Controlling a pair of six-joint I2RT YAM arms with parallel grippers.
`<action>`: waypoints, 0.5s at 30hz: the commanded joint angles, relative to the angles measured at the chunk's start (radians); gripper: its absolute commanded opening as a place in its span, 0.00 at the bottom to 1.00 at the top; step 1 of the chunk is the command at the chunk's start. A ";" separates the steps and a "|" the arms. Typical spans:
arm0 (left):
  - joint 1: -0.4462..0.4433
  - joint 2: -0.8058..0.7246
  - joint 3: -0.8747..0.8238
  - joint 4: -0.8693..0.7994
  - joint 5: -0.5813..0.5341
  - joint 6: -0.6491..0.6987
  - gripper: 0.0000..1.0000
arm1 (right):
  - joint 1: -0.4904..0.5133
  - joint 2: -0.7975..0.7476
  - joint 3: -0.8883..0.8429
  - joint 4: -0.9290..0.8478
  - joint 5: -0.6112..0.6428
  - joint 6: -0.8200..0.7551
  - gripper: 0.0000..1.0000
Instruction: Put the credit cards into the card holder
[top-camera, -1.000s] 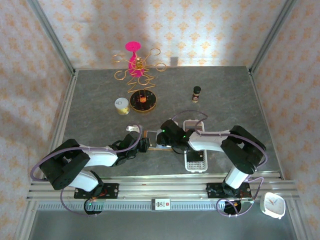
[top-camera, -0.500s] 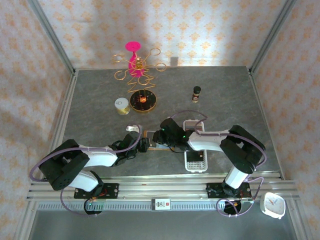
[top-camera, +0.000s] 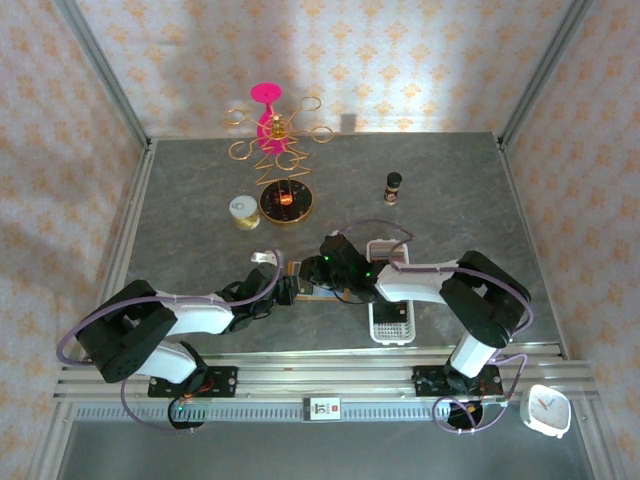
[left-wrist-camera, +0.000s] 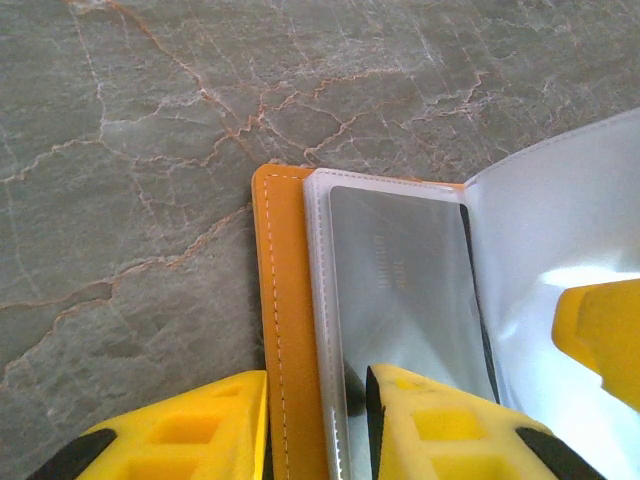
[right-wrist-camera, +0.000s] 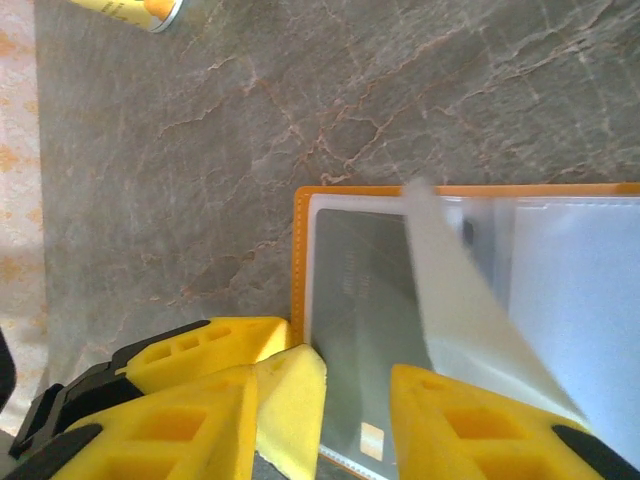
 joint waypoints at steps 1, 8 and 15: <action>0.000 -0.015 -0.013 0.008 -0.015 0.002 0.31 | 0.009 0.022 0.020 0.038 -0.006 0.013 0.39; 0.000 -0.017 -0.010 -0.005 -0.037 0.000 0.31 | 0.010 0.021 0.063 -0.001 0.020 -0.009 0.39; 0.000 -0.022 -0.012 -0.004 -0.037 0.000 0.31 | 0.010 -0.058 0.059 -0.210 0.246 -0.083 0.43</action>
